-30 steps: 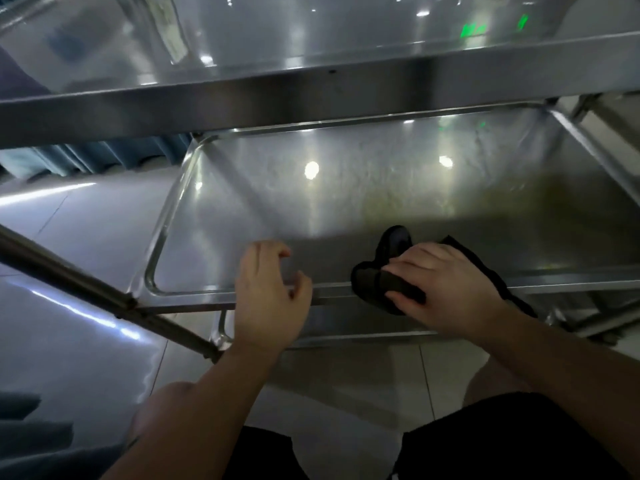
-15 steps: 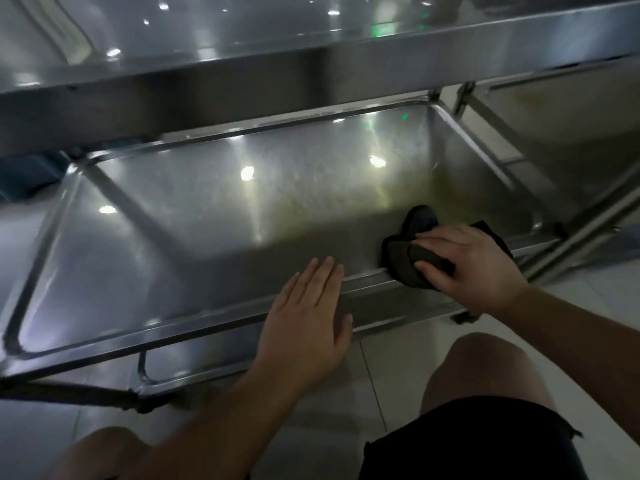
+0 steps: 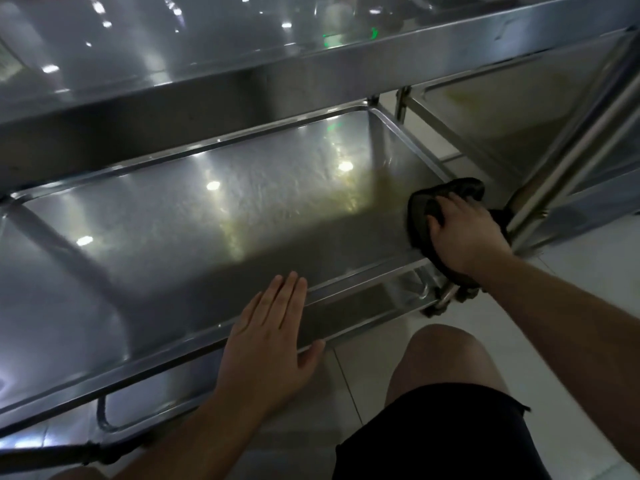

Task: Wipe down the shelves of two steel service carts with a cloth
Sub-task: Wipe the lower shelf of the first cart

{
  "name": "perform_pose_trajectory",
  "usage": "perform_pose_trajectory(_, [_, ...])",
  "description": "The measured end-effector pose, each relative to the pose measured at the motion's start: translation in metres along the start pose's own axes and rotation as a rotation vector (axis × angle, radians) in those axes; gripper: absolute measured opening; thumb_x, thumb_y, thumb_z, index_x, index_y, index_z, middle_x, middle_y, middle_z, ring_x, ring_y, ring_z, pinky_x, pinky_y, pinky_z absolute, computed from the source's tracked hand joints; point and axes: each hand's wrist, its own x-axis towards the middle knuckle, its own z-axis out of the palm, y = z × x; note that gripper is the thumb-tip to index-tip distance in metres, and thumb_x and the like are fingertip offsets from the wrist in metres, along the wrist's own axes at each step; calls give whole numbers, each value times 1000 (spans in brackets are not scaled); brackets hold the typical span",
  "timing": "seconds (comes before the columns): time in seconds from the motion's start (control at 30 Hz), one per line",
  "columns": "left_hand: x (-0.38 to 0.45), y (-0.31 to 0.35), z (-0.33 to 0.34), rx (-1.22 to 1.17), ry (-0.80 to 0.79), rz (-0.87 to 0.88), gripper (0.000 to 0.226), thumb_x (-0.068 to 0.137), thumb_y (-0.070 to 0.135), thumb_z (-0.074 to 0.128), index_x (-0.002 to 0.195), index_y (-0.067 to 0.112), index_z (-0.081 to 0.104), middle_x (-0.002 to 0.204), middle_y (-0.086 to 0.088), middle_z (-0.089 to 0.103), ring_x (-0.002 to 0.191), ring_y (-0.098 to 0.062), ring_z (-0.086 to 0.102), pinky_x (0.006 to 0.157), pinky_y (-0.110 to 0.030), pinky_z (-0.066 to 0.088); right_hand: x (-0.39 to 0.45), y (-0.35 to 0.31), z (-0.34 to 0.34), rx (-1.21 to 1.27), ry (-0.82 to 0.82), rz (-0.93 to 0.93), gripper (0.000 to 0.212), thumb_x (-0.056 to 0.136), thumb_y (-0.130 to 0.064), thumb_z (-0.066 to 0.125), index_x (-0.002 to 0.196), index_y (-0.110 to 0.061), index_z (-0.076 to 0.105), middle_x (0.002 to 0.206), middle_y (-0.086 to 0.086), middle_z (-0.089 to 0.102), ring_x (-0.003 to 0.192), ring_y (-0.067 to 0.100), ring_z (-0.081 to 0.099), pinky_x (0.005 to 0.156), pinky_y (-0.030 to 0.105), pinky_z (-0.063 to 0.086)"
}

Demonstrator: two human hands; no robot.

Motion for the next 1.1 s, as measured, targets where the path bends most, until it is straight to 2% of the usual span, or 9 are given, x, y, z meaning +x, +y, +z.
perform_pose_trajectory(0.1, [-1, -2, 2, 7, 0, -5, 91, 100, 69, 41, 169, 14, 21, 175, -4, 22, 162, -20, 19, 128, -36, 10, -5, -46, -5, 42, -37, 154, 63, 108, -42, 30, 161, -8, 31, 167, 20, 31, 151, 42, 30, 125, 50, 25])
perform_pose_trajectory(0.27, [-5, -9, 6, 2, -7, 6, 90, 101, 70, 36, 169, 14, 21, 176, -3, 21, 162, -20, 18, 128, -38, 15, -71, -101, 9, 34, -135, -495, 74, 102, -56, 19, 165, -16, 29, 171, 7, 30, 157, 30, 24, 129, 44, 19])
perform_pose_trajectory(0.33, [-6, -11, 6, 4, -15, 21, 89, 102, 71, 33, 170, 15, 19, 176, -2, 19, 163, -19, 16, 129, -37, 13, -77, -94, 6, 75, -177, -529, 76, 101, -64, 19, 166, -25, 28, 172, -3, 27, 160, 24, 19, 130, 42, 19])
perform_pose_trajectory(0.47, [-6, -13, 4, -13, -9, 39, 87, 102, 70, 33, 170, 16, 18, 176, -1, 19, 163, -18, 17, 129, -36, 12, -27, -41, -2, 2, -42, -194, 60, 108, -45, 37, 158, -13, 39, 165, 12, 39, 151, 37, 34, 122, 49, 32])
perform_pose_trajectory(0.57, [-7, -13, 4, -28, -16, 38, 89, 100, 71, 37, 170, 19, 16, 177, 2, 15, 163, -16, 13, 129, -37, 12, 16, -12, -10, -11, -106, 89, 65, 110, -46, 27, 165, -11, 20, 174, 13, 16, 158, 41, 13, 126, 55, 20])
perform_pose_trajectory(0.73, [-7, -12, 6, -25, -46, 24, 92, 98, 78, 33, 170, 22, 17, 177, 3, 14, 163, -16, 11, 129, -42, 21, 72, -42, -13, 41, -77, 123, 65, 110, -43, 26, 165, -9, 17, 173, 16, 16, 158, 42, 11, 128, 57, 13])
perform_pose_trajectory(0.87, [-5, -11, 7, -23, -31, 25, 93, 97, 78, 34, 169, 19, 22, 176, 1, 19, 163, -20, 17, 127, -41, 17, 63, -111, -9, 11, -106, -276, 56, 110, -39, 34, 155, -6, 38, 161, 18, 39, 145, 40, 37, 121, 48, 29])
perform_pose_trajectory(1.0, [-5, -13, 9, -39, -4, 40, 94, 96, 74, 44, 168, 18, 24, 175, 0, 23, 161, -21, 22, 126, -40, 20, 1, -125, 8, 67, -230, -781, 65, 108, -55, 31, 166, -24, 28, 173, -2, 23, 160, 20, 16, 129, 34, 9])
perform_pose_trajectory(1.1, [-6, -15, 9, -50, 22, 62, 99, 90, 69, 58, 167, 16, 26, 175, 0, 24, 161, -21, 23, 125, -41, 23, 15, -79, 1, 45, -185, -782, 62, 107, -53, 38, 163, -26, 35, 170, -3, 31, 158, 19, 23, 128, 33, 11])
